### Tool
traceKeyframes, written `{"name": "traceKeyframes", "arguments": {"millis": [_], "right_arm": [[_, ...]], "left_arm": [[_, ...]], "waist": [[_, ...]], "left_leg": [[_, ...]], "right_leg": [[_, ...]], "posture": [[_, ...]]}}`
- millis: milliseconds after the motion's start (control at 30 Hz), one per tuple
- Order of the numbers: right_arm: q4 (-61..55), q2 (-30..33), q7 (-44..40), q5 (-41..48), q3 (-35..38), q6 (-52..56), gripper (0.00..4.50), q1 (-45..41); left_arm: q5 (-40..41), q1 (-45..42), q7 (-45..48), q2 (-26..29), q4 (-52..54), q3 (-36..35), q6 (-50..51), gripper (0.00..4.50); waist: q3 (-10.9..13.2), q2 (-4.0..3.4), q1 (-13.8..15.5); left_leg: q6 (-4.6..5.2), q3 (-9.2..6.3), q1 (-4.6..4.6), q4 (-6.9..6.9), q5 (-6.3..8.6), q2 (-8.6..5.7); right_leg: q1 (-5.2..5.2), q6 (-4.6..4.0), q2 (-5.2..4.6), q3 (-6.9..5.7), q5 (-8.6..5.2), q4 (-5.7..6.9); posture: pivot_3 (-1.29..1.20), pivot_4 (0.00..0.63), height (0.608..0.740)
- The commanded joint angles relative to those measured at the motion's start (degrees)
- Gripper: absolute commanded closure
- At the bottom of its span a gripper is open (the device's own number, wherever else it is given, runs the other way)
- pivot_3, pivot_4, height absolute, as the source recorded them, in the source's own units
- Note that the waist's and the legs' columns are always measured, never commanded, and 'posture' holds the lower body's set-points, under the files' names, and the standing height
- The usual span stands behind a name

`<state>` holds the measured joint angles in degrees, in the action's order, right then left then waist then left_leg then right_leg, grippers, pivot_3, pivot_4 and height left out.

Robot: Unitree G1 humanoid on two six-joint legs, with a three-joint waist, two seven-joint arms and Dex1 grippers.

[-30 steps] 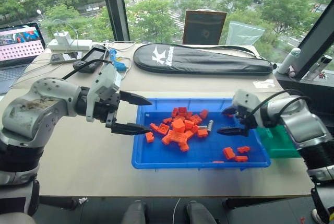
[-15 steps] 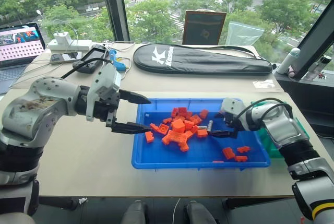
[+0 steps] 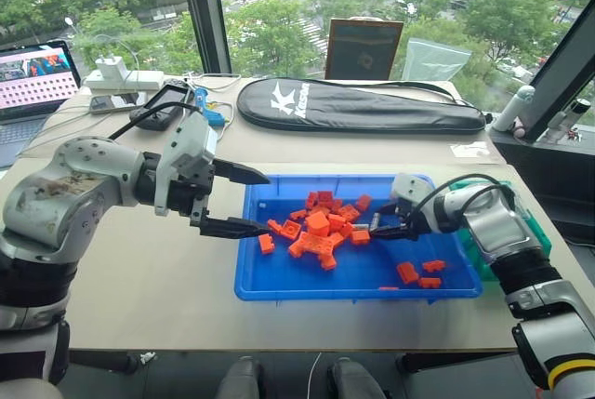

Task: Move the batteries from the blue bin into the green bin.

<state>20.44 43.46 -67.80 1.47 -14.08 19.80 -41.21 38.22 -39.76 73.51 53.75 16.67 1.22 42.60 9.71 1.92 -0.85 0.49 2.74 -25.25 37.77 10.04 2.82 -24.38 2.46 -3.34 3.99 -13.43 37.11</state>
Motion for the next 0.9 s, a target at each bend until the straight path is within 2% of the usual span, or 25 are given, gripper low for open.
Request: {"name": "traceKeyframes", "arguments": {"millis": [33, 167, 267, 400, 600, 833, 900], "right_arm": [[-9.3, 5.5, -2.9, 5.3, 7.3, 6.7, 2.0, -3.4], [-14.2, 13.4, -6.2, 6.6, 10.7, 9.2, 2.0, -4.3], [-14.5, 16.0, -6.0, 6.7, 11.4, 8.9, 2.0, -4.3], [-10.6, 27.9, -6.4, -0.7, 11.3, 2.6, 2.0, 0.1], [-9.3, 30.3, -6.6, -0.5, 11.4, 2.6, 2.0, 6.7], [-5.6, 27.8, -4.4, -2.1, 10.6, -1.4, 2.0, 9.8], [-4.6, 28.0, -4.6, -2.7, 10.2, -2.2, 0.98, 10.7]], "left_arm": [[-0.1, -2.0, 0.4, 0.2, 0.3, -0.5, -0.8, 0.0], [0.2, -3.5, 0.5, -0.9, -0.9, -0.4, -1.2, 0.0], [0.6, -4.1, 0.5, -1.5, -1.3, -0.6, -0.8, 0.0], [2.1, -6.4, -2.9, -5.6, -2.4, -1.7, 0.4, 0.0], [0.7, -5.6, -2.1, -5.2, -2.8, -1.1, -1.1, 0.0], [-0.3, -5.9, -1.3, -5.1, -3.4, -0.5, -1.6, 0.0], [-0.4, -5.9, -1.2, -5.1, -3.3, -0.5, -1.5, 0.0]], "waist": [[0.0, -0.01, 0.0], [0.0, -0.04, 0.0], [0.0, -0.03, 0.1], [0.1, -0.09, 0.6], [0.1, -0.09, -0.6], [0.1, -0.16, -1.2], [0.1, -0.16, -1.2]], "left_leg": [[0.0, 0.01, -0.01, 0.0, 0.0, 0.0], [0.0, 0.0, 0.0, -0.01, 0.0, 0.01], [0.0, -0.01, 0.0, -0.01, 0.01, 0.01], [0.0, 0.06, -0.01, 0.01, 0.01, -0.04], [0.06, 0.08, 0.02, 0.0, 0.08, 0.0], [0.05, 0.05, 0.06, 0.01, 0.06, -0.01], [0.05, 0.05, 0.05, 0.01, 0.06, -0.03]], "right_leg": [[-0.02, 0.0, 0.0, 0.0, 0.0, 0.0], [-0.02, 0.0, 0.0, 0.0, 0.0, 0.0], [0.01, 0.01, 0.0, -0.04, -0.03, -0.04], [-0.02, 0.05, -0.07, 0.0, -0.05, -0.03], [-0.01, -0.01, -0.04, 0.05, -0.08, -0.04], [0.01, 0.02, -0.03, 0.05, -0.09, 0.03], [0.01, 0.02, -0.04, 0.05, -0.1, 0.03]], "posture": [[0.0, 0.15, 0.733], [0.0, 0.15, 0.733], [0.0, 0.15, 0.733], [0.0, 0.15, 0.733], [0.0, 0.15, 0.733], [0.0, 0.15, 0.733], [0.0, 0.15, 0.733]]}}
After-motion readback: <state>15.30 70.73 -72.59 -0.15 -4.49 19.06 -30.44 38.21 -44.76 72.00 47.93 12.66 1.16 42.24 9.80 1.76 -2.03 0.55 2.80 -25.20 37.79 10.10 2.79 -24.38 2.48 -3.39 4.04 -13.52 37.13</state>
